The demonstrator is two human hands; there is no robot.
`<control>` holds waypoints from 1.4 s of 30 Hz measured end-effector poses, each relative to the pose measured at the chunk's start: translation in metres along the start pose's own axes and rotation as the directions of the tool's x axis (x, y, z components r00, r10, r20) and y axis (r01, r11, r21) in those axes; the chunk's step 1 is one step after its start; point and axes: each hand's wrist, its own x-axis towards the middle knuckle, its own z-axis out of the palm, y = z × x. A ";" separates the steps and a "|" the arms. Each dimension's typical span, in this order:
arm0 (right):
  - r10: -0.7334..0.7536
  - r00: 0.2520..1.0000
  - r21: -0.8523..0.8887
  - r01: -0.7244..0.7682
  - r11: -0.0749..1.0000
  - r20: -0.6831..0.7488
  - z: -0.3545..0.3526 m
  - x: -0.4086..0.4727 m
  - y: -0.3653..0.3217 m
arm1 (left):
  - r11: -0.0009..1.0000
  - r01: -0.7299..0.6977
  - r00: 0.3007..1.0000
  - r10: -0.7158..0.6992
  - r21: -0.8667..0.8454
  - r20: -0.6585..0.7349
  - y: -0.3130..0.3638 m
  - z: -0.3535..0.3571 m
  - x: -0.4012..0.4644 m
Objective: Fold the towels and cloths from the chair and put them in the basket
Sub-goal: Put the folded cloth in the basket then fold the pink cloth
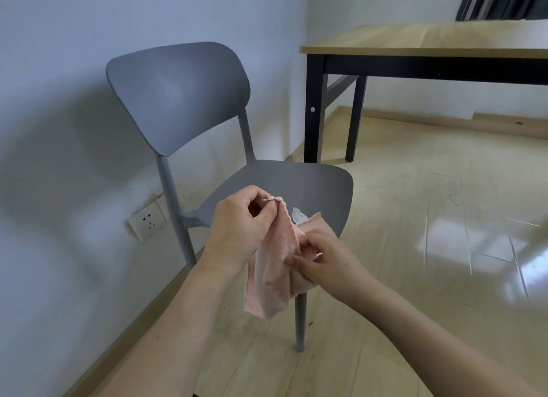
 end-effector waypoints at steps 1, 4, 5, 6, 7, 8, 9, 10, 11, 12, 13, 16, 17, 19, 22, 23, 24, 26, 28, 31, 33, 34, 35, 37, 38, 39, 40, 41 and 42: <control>-0.025 0.999 -0.026 0.024 0.999 -0.026 0.000 0.000 0.000 | 1.000 -0.007 1.000 0.007 0.012 -0.005 -0.001 -0.001 0.000; 0.015 0.995 -0.005 -0.016 1.000 -0.100 -0.004 0.002 0.001 | 0.996 -0.036 0.999 0.038 0.084 -0.021 -0.003 -0.004 0.000; 0.063 0.991 0.032 -0.060 0.998 -0.117 -0.009 0.003 0.001 | 0.990 -0.046 0.999 0.049 0.137 -0.020 -0.004 -0.006 0.000; 0.106 0.985 0.056 -0.099 0.994 -0.133 -0.014 0.003 0.000 | 0.976 -0.055 0.998 0.058 0.211 -0.007 -0.006 -0.008 0.000; 0.136 0.979 0.058 -0.128 0.990 -0.155 -0.021 0.004 -0.002 | 0.953 -0.063 0.998 0.061 0.297 0.015 -0.007 -0.011 0.001; 0.151 0.972 0.042 -0.145 0.988 -0.182 -0.029 0.004 -0.005 | 0.923 -0.069 0.997 0.057 0.377 0.044 -0.008 -0.015 0.003; 0.153 0.966 0.019 -0.153 0.988 -0.208 -0.038 0.004 -0.011 | 0.894 -0.078 0.996 0.049 0.441 0.076 -0.006 -0.019 0.004; 0.146 0.963 -0.016 -0.154 0.988 -0.227 -0.046 0.005 -0.019 | 0.867 -0.091 0.993 0.040 0.490 0.114 -0.003 -0.024 0.006; 0.129 0.964 -0.062 -0.147 0.987 -0.233 -0.055 0.006 -0.029 | 0.837 -0.114 0.988 0.038 0.535 0.151 0.001 -0.028 0.007; 0.102 0.969 -0.110 -0.130 0.985 -0.224 -0.063 0.007 -0.040 | 0.801 -0.140 0.983 0.040 0.582 0.181 0.008 -0.034 0.009; 0.075 0.976 -0.158 -0.108 0.981 -0.206 -0.071 0.009 -0.052 | 0.762 -0.163 0.978 0.043 0.626 0.203 0.015 -0.040 0.011; 0.008 0.992 -0.269 -0.043 0.962 -0.128 -0.094 0.013 -0.091 | 0.674 -0.192 0.973 0.037 0.713 0.227 0.040 -0.064 0.022; -0.017 0.995 -0.309 -0.015 0.951 -0.100 -0.101 0.014 -0.103 | 0.654 -0.195 0.974 0.043 0.731 0.221 0.050 -0.072 0.026; -0.066 0.996 -0.413 0.035 0.910 -0.062 -0.114 0.015 -0.127 | 0.619 -0.206 0.977 0.094 0.758 0.190 0.072 -0.087 0.033; -0.092 0.995 -0.535 0.061 0.843 -0.031 -0.131 0.010 -0.159 | 0.648 -0.184 0.983 0.135 0.739 0.126 0.105 -0.111 0.040; -0.099 0.995 -0.555 0.065 0.829 -0.031 -0.138 0.008 -0.167 | 0.662 -0.179 0.983 0.145 0.727 0.110 0.114 -0.119 0.042; -0.108 0.994 -0.569 0.071 0.819 -0.032 -0.144 0.006 -0.175 | 0.678 -0.176 0.983 0.154 0.713 0.096 0.123 -0.127 0.043; -0.119 0.992 -0.567 0.078 0.820 -0.035 -0.154 0.002 -0.188 | 0.725 -0.173 0.984 0.163 0.667 0.078 0.137 -0.141 0.046; -0.103 0.993 -0.462 0.065 0.885 -0.057 -0.163 -0.001 -0.196 | 0.783 -0.180 0.983 0.168 0.595 0.076 0.147 -0.151 0.046; -0.075 0.993 -0.121 0.064 0.991 -0.093 -0.170 -0.008 -0.207 | 0.770 -0.239 0.968 0.239 0.591 0.081 0.165 -0.165 0.040; -0.070 0.991 0.076 0.078 0.994 -0.111 -0.169 -0.011 -0.214 | 0.700 -0.273 0.952 0.296 0.659 0.080 0.177 -0.168 0.034; -0.064 0.990 0.125 0.080 0.989 -0.124 -0.169 -0.011 -0.217 | 0.659 -0.289 0.940 0.332 0.694 0.077 0.183 -0.169 0.031; -0.058 0.988 0.137 0.077 0.988 -0.142 -0.169 -0.011 -0.220 | 0.620 -0.309 0.925 0.373 0.721 0.075 0.187 -0.168 0.030; -0.074 0.976 0.031 0.083 0.996 -0.205 -0.168 -0.008 -0.224 | 0.594 -0.334 0.901 0.428 0.732 0.064 0.189 -0.168 0.029; -0.101 0.967 -0.063 0.088 0.994 -0.235 -0.168 -0.006 -0.226 | 0.608 -0.340 0.900 0.432 0.718 0.060 0.188 -0.168 0.029; -0.129 0.958 -0.152 0.092 0.984 -0.254 -0.168 -0.006 -0.226 | 0.626 -0.339 0.905 0.422 0.702 0.061 0.187 -0.169 0.030; -0.155 0.952 -0.217 0.099 0.971 -0.263 -0.168 -0.006 -0.226 | 0.638 -0.337 0.909 0.412 0.692 0.063 0.186 -0.170 0.031; -0.179 0.948 -0.255 0.110 0.961 -0.264 -0.169 -0.006 -0.224 | 0.641 -0.338 0.909 0.411 0.689 0.064 0.184 -0.171 0.031; -0.201 0.945 -0.280 0.126 0.952 -0.258 -0.169 -0.006 -0.222 | 0.642 -0.341 0.906 0.418 0.687 0.059 0.182 -0.171 0.032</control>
